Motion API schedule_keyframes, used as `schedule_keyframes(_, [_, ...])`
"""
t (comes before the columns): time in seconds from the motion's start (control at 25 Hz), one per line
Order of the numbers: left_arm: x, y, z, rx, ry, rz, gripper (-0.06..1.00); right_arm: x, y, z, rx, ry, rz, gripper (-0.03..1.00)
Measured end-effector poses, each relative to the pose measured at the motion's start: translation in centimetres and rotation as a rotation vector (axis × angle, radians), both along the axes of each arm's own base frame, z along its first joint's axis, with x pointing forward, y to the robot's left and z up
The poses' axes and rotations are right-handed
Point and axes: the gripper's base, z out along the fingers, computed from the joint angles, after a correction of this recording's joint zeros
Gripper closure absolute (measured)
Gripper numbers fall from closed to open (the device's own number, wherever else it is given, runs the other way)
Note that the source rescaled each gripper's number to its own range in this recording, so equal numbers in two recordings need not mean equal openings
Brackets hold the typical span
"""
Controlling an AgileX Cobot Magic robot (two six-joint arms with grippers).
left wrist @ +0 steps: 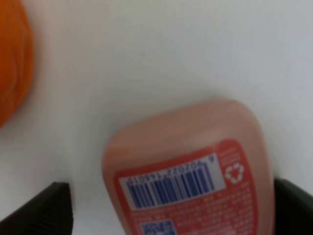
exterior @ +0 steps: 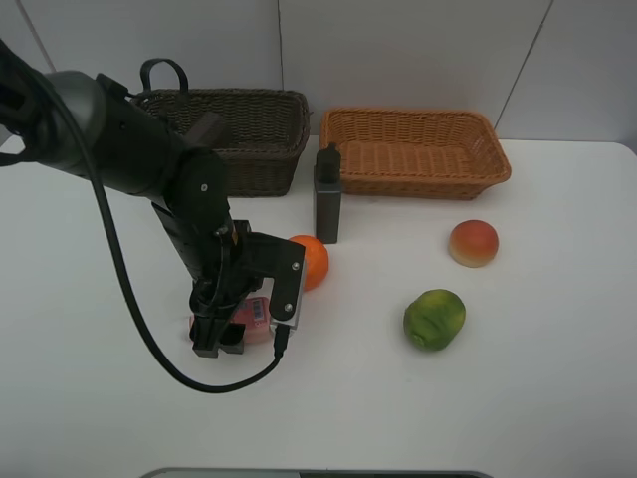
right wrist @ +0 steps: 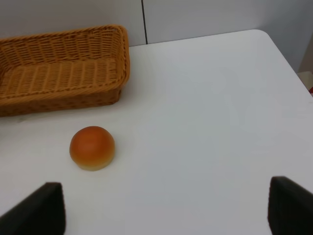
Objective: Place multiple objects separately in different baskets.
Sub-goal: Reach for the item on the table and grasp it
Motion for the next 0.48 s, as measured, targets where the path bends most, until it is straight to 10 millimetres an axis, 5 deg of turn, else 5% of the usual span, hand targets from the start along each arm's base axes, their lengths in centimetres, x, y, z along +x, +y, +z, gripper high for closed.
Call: schedule_keyframes(0.48, [0.00, 0.00, 0.00, 0.000, 0.000, 0.001, -0.02, 0.00, 0.00, 0.00, 0.000, 0.000, 0.000, 0.11])
